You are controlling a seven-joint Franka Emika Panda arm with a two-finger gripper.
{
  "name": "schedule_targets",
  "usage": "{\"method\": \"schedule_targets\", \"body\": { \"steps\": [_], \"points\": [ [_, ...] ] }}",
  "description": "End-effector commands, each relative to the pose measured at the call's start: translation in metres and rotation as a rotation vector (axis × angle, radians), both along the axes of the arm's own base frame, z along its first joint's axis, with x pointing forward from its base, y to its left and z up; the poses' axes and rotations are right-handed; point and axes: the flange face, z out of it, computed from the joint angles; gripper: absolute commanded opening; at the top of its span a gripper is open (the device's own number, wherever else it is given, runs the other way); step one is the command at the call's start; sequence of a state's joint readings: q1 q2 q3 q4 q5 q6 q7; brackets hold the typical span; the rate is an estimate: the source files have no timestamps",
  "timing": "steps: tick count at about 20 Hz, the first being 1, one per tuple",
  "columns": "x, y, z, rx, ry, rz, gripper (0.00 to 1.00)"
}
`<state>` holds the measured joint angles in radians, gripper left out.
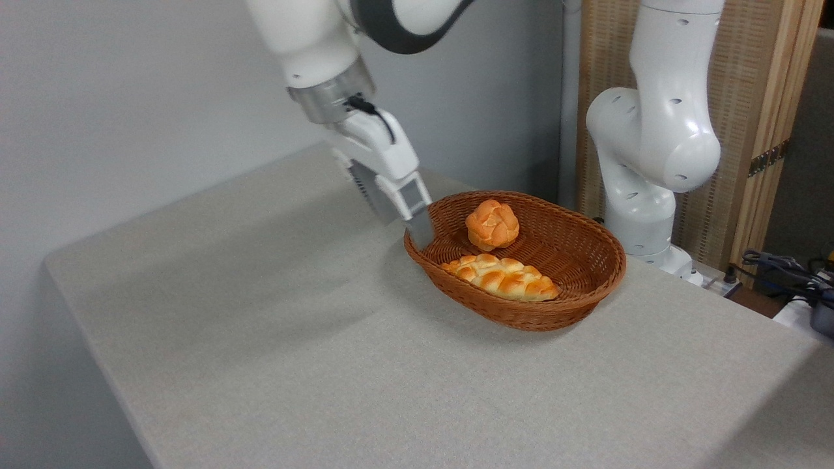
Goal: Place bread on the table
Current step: 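Move the gripper over the basket and lower it onto the round orange bun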
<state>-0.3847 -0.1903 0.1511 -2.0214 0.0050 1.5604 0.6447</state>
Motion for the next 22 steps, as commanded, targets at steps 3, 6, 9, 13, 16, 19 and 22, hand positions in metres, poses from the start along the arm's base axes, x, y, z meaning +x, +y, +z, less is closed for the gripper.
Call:
{"method": "schedule_targets", "body": {
  "steps": [3,6,9,13,16,19,22],
  "points": [
    [-0.055,0.010,-0.019,0.003,0.115,-0.019,1.00],
    [-0.072,-0.004,-0.031,-0.011,0.159,-0.050,1.00],
    [-0.084,-0.024,-0.041,-0.019,0.188,-0.092,1.00],
    [-0.095,-0.033,-0.059,-0.006,0.224,-0.126,1.00],
    [-0.100,-0.039,-0.067,0.002,0.241,-0.144,1.00],
    [-0.103,-0.038,-0.075,0.008,0.258,-0.145,1.00],
    [-0.109,-0.037,-0.088,0.020,0.290,-0.145,1.00]
  ]
}}
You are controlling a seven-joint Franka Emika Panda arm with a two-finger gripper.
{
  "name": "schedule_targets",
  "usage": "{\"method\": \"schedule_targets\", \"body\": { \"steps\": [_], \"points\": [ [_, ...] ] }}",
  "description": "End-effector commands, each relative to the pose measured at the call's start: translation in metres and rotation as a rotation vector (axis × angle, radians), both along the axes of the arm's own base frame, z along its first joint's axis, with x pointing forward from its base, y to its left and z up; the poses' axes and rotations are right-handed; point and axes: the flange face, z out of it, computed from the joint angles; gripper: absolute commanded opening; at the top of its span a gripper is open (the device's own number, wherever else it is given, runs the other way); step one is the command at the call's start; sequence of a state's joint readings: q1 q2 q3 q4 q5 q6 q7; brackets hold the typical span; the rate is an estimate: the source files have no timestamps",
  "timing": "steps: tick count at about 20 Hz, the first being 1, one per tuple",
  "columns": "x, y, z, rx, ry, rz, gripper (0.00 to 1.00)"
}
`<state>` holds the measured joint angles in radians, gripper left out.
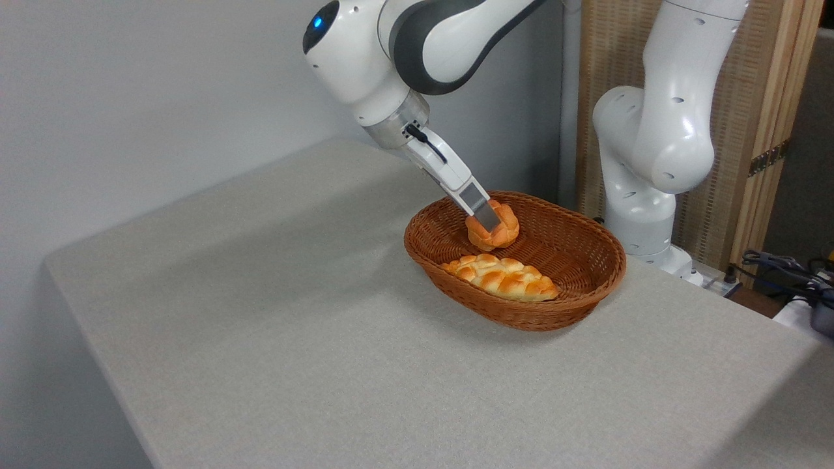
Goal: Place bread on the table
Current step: 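Close the gripper on the round orange bun inside the basket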
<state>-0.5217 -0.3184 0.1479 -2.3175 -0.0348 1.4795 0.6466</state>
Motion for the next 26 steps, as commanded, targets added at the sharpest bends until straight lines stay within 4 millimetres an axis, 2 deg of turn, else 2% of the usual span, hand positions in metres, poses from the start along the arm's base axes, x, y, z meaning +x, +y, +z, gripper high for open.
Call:
{"method": "schedule_targets", "body": {
  "steps": [1,5,19,21,22,24,25,26],
  "points": [
    [-0.012,0.002,-0.021,0.007,0.051,-0.001,1.00],
    [-0.015,-0.006,-0.030,-0.001,0.083,-0.002,1.00],
    [-0.010,-0.009,-0.055,0.035,0.128,-0.005,0.99],
    [-0.009,-0.009,-0.055,0.035,0.119,-0.006,0.87],
    [-0.008,-0.009,-0.056,0.037,0.116,-0.007,0.70],
    [-0.007,-0.009,-0.056,0.038,0.111,-0.008,0.51],
    [-0.007,-0.008,-0.056,0.037,0.109,-0.007,0.37],
    [-0.006,-0.008,-0.056,0.037,0.108,-0.007,0.28]
  ]
}}
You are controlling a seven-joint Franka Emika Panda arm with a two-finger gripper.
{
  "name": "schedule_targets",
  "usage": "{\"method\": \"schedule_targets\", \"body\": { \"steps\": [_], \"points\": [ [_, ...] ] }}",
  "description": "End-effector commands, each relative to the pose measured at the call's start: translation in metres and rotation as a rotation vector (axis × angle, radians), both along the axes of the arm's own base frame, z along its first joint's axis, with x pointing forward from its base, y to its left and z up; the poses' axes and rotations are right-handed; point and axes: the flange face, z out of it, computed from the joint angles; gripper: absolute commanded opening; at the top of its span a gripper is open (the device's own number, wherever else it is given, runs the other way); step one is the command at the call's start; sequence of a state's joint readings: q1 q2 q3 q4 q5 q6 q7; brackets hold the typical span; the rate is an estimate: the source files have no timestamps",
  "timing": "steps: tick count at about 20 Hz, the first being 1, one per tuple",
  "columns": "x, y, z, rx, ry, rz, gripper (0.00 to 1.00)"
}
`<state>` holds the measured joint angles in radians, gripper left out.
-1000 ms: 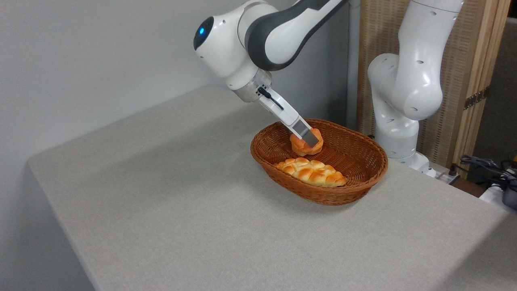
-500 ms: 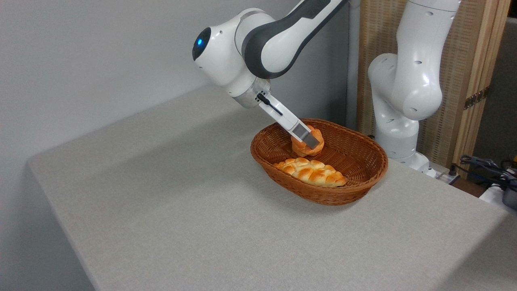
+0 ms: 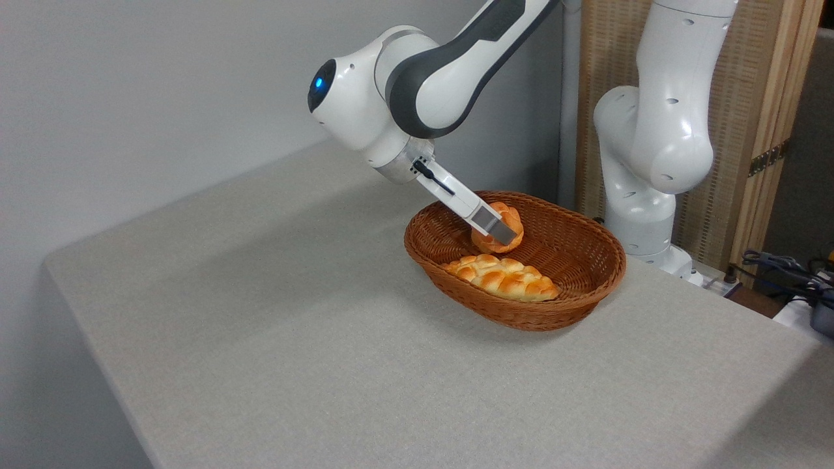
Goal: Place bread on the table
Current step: 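Close the gripper on the round orange bun inside the basket, then lift the bun out of the basket and lower it onto the table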
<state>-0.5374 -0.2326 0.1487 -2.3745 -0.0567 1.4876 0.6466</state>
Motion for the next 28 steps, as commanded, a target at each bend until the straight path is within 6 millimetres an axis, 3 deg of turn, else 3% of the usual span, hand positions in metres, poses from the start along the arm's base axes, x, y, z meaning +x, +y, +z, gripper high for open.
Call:
{"method": "schedule_targets", "body": {
  "steps": [1,23,28],
  "points": [
    [0.004,-0.002,-0.001,-0.008,-0.020,0.000,0.28],
    [0.008,0.001,0.001,-0.009,-0.025,0.007,0.28],
    [0.026,0.001,0.039,-0.032,-0.067,0.023,0.29]
  ]
}}
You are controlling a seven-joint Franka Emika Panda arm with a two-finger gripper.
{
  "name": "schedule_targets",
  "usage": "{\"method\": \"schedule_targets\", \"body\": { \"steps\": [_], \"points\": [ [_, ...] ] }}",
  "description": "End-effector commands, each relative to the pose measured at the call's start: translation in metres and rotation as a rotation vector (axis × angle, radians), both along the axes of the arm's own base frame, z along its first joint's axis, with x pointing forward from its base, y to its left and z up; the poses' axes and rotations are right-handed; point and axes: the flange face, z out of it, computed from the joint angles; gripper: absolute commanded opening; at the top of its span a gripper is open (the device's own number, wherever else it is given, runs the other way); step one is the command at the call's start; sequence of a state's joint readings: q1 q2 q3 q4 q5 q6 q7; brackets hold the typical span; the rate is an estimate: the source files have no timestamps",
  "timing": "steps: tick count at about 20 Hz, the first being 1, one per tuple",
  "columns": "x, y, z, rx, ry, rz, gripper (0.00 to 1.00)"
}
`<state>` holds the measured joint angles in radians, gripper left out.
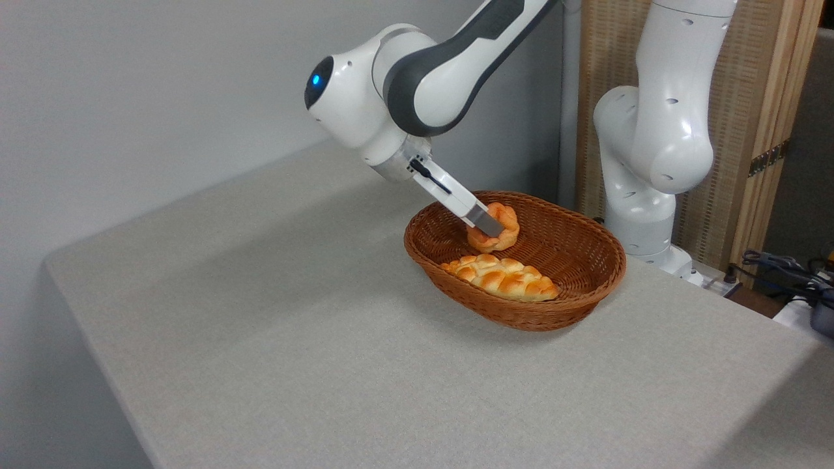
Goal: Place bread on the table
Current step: 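Lift the bun out of the basket and lower it onto the table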
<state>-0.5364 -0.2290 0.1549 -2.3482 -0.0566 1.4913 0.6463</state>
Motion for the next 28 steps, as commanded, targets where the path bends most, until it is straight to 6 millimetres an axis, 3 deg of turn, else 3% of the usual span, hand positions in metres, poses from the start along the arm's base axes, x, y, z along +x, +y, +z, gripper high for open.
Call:
{"method": "schedule_targets", "body": {
  "steps": [1,2,4,7,12,18,19,20,21,22,26,28],
  "points": [
    [0.020,0.003,0.036,-0.023,-0.046,0.017,0.29],
    [0.032,0.013,0.054,-0.038,-0.068,0.047,0.29],
    [0.041,0.019,0.070,-0.055,-0.095,0.064,0.29],
    [0.064,0.026,0.109,-0.094,-0.190,0.086,0.29],
    [0.094,0.046,0.127,-0.126,-0.265,0.124,0.30],
    [0.132,0.036,0.114,-0.159,-0.412,0.149,0.38],
    [0.138,0.033,0.105,-0.154,-0.422,0.149,0.51],
    [0.144,0.028,0.096,-0.148,-0.430,0.143,0.77],
    [0.149,0.022,0.086,-0.143,-0.433,0.138,0.92],
    [0.154,0.017,0.075,-0.137,-0.436,0.134,1.00],
    [0.161,0.000,0.047,-0.117,-0.421,0.105,1.00],
    [0.162,-0.003,0.045,-0.119,-0.430,0.103,1.00]
  ]
}}
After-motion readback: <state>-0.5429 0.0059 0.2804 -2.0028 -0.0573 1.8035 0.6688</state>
